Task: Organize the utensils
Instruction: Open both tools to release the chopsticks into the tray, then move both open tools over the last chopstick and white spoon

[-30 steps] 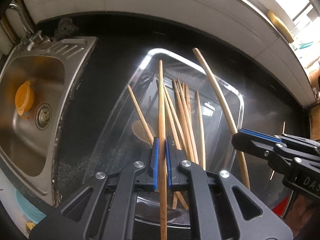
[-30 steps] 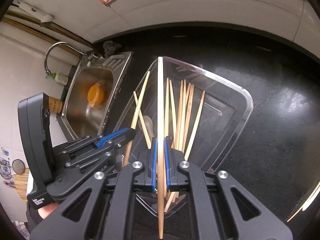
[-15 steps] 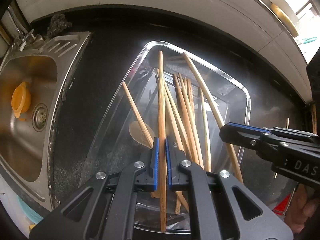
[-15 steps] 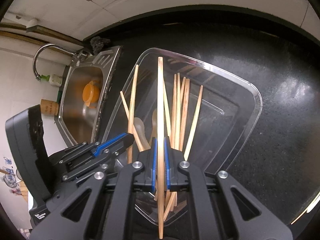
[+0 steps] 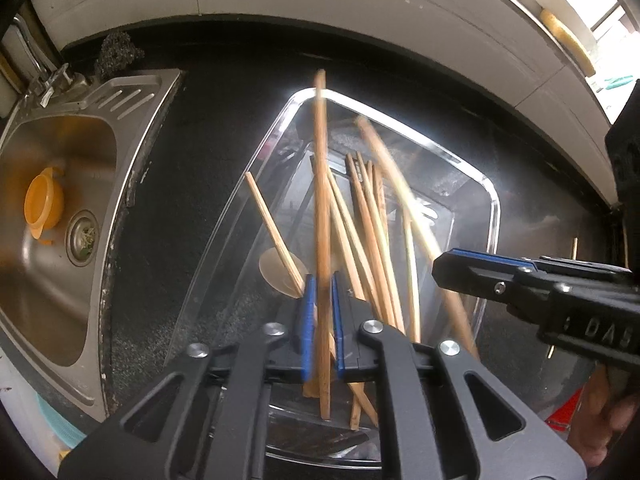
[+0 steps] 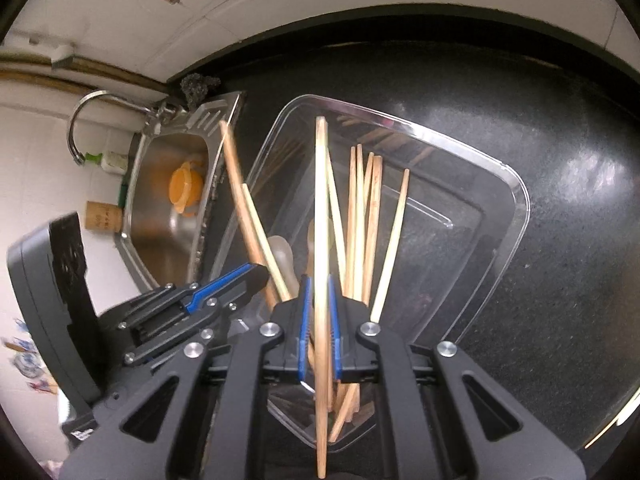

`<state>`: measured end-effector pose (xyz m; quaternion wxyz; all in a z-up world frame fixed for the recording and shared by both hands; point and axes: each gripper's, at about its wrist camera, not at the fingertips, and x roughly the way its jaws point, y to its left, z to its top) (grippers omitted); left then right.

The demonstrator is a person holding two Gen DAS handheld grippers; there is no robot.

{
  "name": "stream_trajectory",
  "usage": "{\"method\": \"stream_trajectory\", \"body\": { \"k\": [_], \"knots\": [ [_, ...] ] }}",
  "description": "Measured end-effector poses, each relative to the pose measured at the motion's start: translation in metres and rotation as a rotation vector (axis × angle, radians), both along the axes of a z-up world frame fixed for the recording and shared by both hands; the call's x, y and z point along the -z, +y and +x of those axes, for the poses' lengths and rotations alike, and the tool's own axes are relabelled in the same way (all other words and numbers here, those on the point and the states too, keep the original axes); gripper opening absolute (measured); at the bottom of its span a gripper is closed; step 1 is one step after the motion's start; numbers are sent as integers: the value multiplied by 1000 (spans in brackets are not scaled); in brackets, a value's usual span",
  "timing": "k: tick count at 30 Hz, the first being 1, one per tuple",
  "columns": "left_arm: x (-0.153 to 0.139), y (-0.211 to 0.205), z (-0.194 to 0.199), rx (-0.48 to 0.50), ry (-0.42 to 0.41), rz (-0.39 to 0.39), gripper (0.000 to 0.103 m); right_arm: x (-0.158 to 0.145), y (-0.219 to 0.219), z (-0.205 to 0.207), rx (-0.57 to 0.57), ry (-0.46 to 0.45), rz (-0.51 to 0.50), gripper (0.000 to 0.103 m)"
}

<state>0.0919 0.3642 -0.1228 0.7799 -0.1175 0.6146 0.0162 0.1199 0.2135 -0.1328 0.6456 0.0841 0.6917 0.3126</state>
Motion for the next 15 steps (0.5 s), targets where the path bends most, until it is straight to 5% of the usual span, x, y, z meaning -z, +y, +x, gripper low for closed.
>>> {"method": "stream_trajectory", "body": {
  "k": [1,2,3,15],
  "knots": [
    [-2,1,-1,-4,1,2,57,-4,-4,3,13,-1,7,55],
    [-5,2,-2,-10,-1,8,83,-8,-9,5,29,-11,18,75],
    [-12,4,-6,-22,-31,21,96,-16,-18,6,61,-47,27,88],
    [-40,-1,-32,-49,-113,13,96,-34,-92,-14,159,-80,51,88]
  ]
}}
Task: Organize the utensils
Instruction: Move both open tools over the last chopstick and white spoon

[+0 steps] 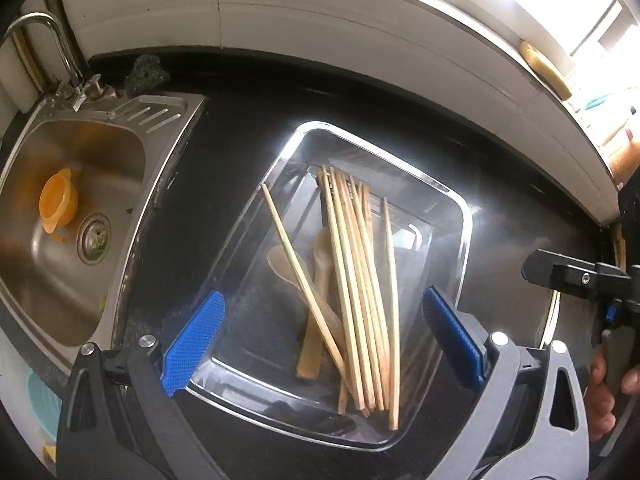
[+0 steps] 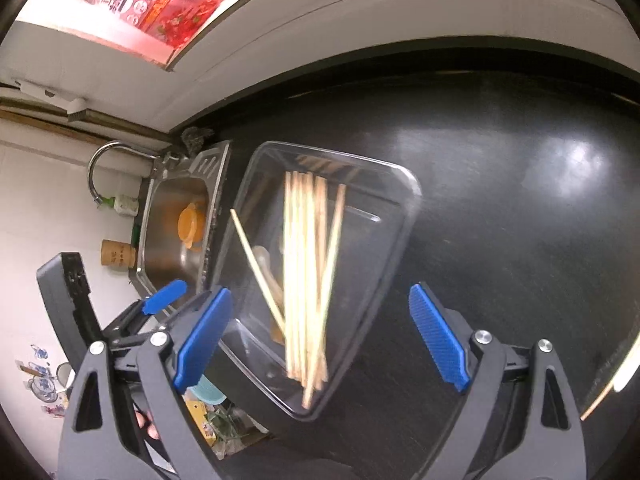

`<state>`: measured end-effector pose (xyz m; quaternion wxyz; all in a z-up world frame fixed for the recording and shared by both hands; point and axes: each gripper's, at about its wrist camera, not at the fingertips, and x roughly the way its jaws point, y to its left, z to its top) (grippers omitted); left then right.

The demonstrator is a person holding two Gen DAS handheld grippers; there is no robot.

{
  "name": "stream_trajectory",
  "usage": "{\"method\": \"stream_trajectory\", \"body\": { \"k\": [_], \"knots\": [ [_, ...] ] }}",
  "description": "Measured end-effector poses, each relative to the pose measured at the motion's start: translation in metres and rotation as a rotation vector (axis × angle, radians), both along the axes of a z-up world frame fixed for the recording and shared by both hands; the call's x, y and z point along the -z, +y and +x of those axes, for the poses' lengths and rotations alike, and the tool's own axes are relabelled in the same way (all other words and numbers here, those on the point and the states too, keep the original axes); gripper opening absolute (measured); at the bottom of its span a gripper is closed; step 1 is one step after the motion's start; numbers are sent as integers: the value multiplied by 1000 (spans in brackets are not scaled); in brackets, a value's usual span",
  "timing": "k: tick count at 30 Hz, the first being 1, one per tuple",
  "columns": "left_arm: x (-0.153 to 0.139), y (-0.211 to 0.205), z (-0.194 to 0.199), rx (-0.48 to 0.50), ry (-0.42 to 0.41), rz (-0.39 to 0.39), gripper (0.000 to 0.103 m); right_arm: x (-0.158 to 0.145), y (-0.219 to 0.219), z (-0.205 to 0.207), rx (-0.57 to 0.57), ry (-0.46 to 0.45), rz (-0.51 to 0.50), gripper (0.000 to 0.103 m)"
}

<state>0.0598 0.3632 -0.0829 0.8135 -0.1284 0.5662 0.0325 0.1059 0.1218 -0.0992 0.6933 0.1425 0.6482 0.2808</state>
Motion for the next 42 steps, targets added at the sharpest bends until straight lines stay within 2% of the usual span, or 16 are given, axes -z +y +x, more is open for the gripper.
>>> {"method": "stream_trajectory", "body": {
  "k": [6,11,17,22,27,29,34,36,40,42],
  "knots": [
    [-14,-40,-13,52,-52,21,96,-1,-54,-17,52,-70,-62,88],
    [-12,-104,-22,179,-65,58,96,13,-131,-38,132,-156,-240,88],
    [14,-194,-34,339,-48,112,96,49,-241,-73,226,-151,-450,88],
    [51,-286,-44,510,-34,196,96,72,-316,-102,293,-58,-465,88],
    [81,-369,-60,712,-68,265,96,85,-351,-120,227,-97,-534,88],
    [91,-388,-64,764,-69,294,96,90,-358,-127,192,-120,-553,88],
    [107,-403,-61,808,-81,312,98,102,-373,-140,131,-165,-593,88],
    [107,-400,-56,791,-109,295,98,106,-373,-142,131,-165,-600,88],
    [108,-388,-39,726,-112,299,98,112,-383,-144,149,-148,-606,88],
    [109,-377,-30,682,-106,288,98,114,-389,-140,174,-132,-576,88]
  ]
}}
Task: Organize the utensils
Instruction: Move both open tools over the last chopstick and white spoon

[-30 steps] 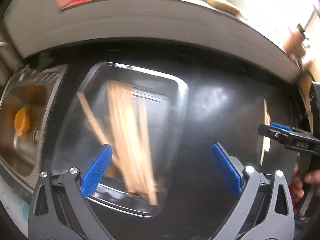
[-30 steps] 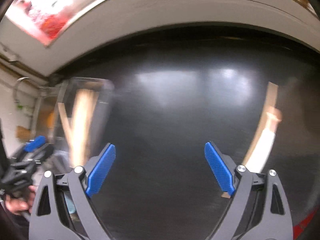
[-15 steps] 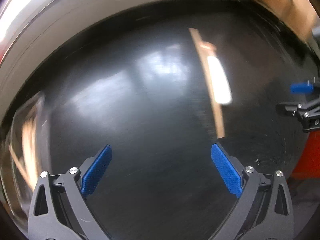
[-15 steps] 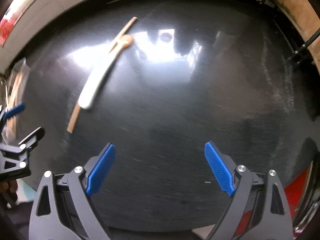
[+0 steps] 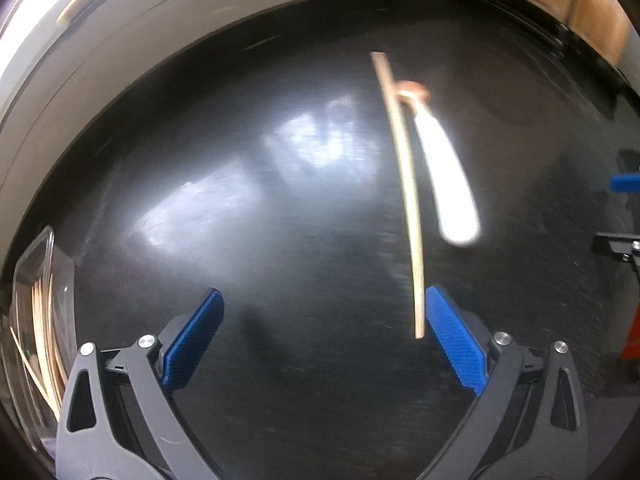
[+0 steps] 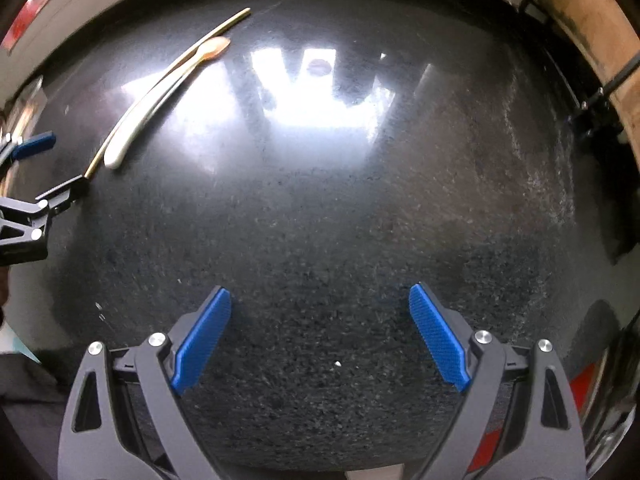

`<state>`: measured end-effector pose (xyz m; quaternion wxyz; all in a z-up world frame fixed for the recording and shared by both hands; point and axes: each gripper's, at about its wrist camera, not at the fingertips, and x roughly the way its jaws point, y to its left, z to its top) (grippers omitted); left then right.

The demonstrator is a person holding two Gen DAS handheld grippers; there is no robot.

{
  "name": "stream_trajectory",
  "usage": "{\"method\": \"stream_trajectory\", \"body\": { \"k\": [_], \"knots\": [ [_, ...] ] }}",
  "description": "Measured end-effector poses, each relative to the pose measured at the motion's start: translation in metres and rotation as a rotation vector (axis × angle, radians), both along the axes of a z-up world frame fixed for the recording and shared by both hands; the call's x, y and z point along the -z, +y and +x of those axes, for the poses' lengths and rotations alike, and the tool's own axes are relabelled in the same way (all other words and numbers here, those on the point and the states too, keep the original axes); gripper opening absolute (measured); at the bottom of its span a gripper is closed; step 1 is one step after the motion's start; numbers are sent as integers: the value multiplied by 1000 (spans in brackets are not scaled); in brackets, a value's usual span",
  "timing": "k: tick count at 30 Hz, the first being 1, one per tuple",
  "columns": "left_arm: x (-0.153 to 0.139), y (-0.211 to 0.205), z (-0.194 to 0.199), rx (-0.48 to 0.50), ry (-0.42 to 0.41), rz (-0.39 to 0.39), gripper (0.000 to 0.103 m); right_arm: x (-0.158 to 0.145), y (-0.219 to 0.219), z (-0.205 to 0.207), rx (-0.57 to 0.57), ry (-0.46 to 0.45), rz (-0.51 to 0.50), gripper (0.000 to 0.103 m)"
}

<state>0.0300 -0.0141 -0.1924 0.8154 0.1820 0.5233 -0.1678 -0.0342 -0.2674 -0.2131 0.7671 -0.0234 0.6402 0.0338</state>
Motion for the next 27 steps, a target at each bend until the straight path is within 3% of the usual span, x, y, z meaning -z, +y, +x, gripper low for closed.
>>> {"method": "stream_trajectory", "body": {
  "k": [7,12,16,19,22,27],
  "knots": [
    [0,31,13,-82,35,1,98,-12,56,62,-56,-40,84,88],
    [-4,49,-4,-110,48,31,98,-17,98,110,-57,-93,67,90],
    [-5,62,-14,-147,65,25,98,-3,116,136,-38,-70,42,90],
    [-6,71,-21,-175,70,20,98,8,126,138,-73,-41,-15,92],
    [-7,73,-16,-201,63,20,98,11,121,132,-95,-51,-2,96],
    [-7,68,2,-217,64,-4,98,12,79,113,-145,-33,22,97]
  ]
}}
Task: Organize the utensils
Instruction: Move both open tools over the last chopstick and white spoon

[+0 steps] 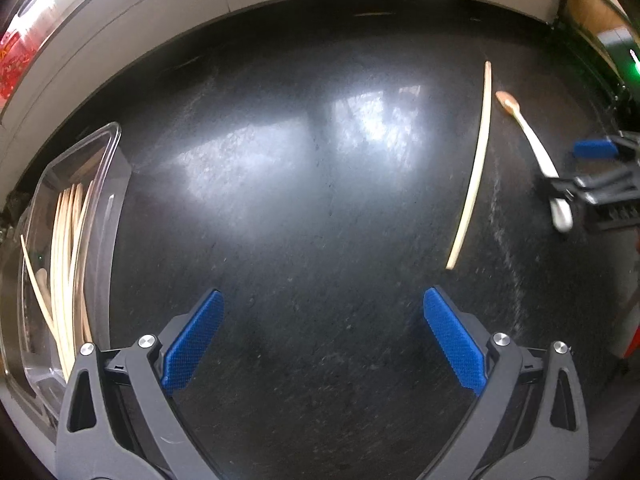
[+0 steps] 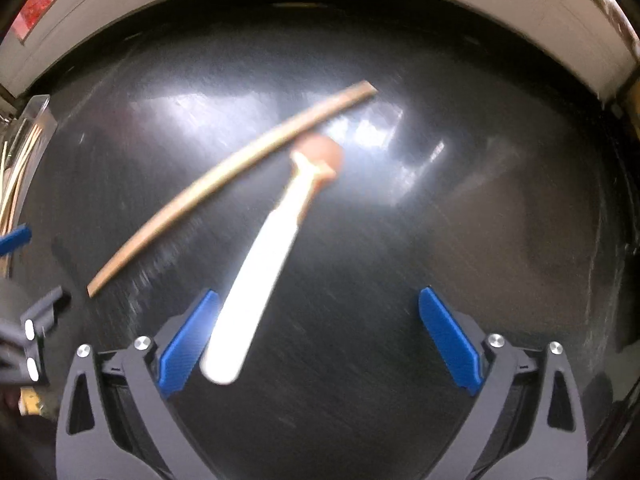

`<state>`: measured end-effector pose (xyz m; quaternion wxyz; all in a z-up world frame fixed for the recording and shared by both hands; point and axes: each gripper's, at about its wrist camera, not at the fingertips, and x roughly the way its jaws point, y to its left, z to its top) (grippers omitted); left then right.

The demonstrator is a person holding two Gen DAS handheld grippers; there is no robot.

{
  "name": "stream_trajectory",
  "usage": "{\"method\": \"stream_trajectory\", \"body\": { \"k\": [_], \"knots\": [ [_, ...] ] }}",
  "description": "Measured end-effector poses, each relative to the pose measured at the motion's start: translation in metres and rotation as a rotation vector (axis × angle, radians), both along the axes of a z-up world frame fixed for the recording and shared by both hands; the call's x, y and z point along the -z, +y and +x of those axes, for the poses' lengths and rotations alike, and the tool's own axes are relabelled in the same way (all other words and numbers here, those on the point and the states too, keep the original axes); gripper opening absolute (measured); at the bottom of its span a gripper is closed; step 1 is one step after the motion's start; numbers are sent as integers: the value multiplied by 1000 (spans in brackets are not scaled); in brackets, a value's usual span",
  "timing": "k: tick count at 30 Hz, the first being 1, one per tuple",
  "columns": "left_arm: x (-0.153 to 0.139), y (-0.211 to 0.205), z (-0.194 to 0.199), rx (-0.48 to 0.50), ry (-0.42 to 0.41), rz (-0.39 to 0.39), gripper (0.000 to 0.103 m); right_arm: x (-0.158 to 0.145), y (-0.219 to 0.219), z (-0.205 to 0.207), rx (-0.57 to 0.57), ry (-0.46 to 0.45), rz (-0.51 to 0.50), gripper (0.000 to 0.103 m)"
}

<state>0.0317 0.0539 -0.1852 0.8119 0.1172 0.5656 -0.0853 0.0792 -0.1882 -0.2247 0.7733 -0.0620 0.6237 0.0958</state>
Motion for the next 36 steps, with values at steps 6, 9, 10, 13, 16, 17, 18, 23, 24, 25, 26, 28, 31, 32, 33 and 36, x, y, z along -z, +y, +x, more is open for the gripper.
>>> {"method": "stream_trajectory", "body": {
  "k": [6,9,10,13,16,17,18,23,24,25,26,28,31,32,33,36],
  "knots": [
    [-6,-23,13,50,-11,-18,98,2,-64,-15,-40,-2,2,97],
    [-6,-40,27,111,-29,3,98,1,-91,-17,-28,16,-4,97],
    [-7,-47,32,134,-33,2,98,0,-96,-14,-39,13,-2,97],
    [-5,-67,47,221,-52,20,98,0,-105,-25,-125,-19,10,97],
    [3,-84,59,320,-26,54,98,-2,-110,-39,-199,-37,20,97],
    [4,-86,61,340,-21,34,98,-2,-111,-40,-208,-36,22,97],
    [6,-87,64,345,-16,31,98,-3,-111,-43,-219,-34,21,97],
    [14,-77,80,315,26,-68,98,-7,-92,-43,-268,-19,17,98],
    [14,-76,81,320,20,-71,98,-7,-85,-41,-267,-16,18,98],
    [14,-76,80,328,14,-72,98,-6,-80,-37,-275,-19,19,98],
    [14,-76,81,333,12,-74,98,-7,-76,-33,-289,-21,20,98],
    [15,-74,86,334,5,-78,98,-9,-65,-29,-305,-34,26,98],
    [17,-77,90,325,-14,-86,98,-14,-53,-26,-327,-43,31,98],
    [17,-79,92,336,-21,-90,98,-16,-48,-25,-361,-45,35,98],
    [18,-82,92,348,-25,-92,98,-16,-43,-23,-389,-49,38,98],
    [19,-90,98,366,-41,-99,98,-16,-36,-18,-444,-62,48,98]
  ]
}}
